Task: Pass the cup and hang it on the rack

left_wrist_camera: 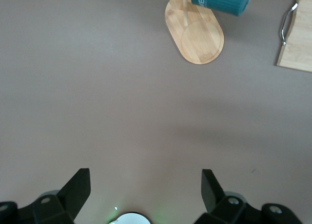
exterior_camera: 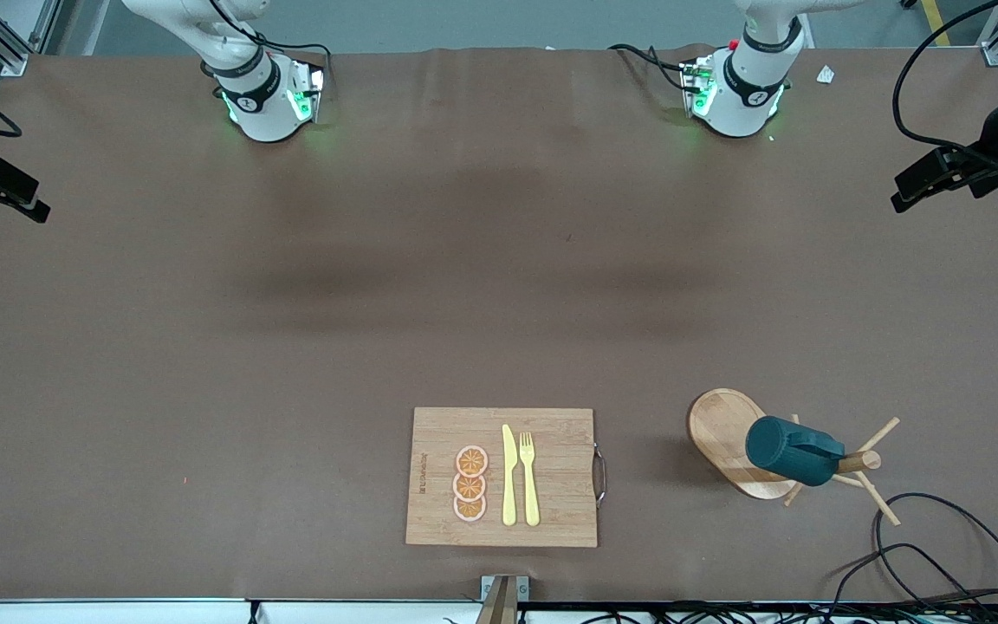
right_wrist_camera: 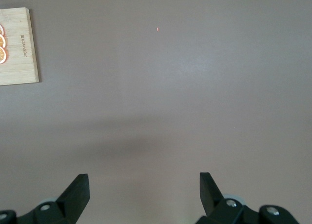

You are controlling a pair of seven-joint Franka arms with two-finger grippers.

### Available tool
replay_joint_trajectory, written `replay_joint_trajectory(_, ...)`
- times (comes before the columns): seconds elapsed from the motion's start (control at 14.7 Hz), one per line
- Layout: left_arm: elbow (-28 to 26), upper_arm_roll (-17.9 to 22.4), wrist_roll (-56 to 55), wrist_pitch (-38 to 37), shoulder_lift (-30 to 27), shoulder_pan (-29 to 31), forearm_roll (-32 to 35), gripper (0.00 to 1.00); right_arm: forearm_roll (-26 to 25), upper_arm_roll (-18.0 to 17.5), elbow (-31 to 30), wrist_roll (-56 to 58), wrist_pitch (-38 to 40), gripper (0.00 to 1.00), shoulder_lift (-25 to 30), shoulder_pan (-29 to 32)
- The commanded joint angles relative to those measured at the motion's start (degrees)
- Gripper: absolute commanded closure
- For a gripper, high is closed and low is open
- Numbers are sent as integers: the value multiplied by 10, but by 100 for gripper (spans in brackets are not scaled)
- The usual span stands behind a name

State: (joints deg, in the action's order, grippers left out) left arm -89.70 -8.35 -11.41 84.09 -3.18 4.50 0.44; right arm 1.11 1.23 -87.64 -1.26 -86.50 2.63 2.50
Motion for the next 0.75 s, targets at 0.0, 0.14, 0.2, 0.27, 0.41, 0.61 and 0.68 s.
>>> replay_joint_trajectory(0.0, -19, -13, 31, -7, -23, 2, -7, 0, -1, -4, 4, -3, 5, 0, 1, 4)
replay_joint_trajectory(0.14, -14, -14, 31, -10, -22, 2, -6, 0, -1, -4, 4, -3, 5, 0, 1, 3)
replay_joint_trajectory(0.2, -14, -14, 33, -10, -22, 2, -6, 0, -1, -4, 4, -3, 5, 0, 1, 4)
replay_joint_trajectory(0.27, -13, -14, 34, -10, -21, 2, -6, 0, -1, -4, 4, -3, 5, 0, 1, 3)
replay_joint_trajectory(0.41, -10, -14, 44, -10, -19, 2, -6, 0, -1, -4, 4, -3, 5, 0, 1, 3)
replay_joint_trajectory(0.61, 1, -14, 45, -9, -14, 2, -5, 0, -1, -4, 3, -3, 5, 0, 1, 4)
replay_joint_trajectory(0.68, 1, -14, 45, -9, -14, 2, -5, 0, -1, -4, 4, -3, 5, 0, 1, 4)
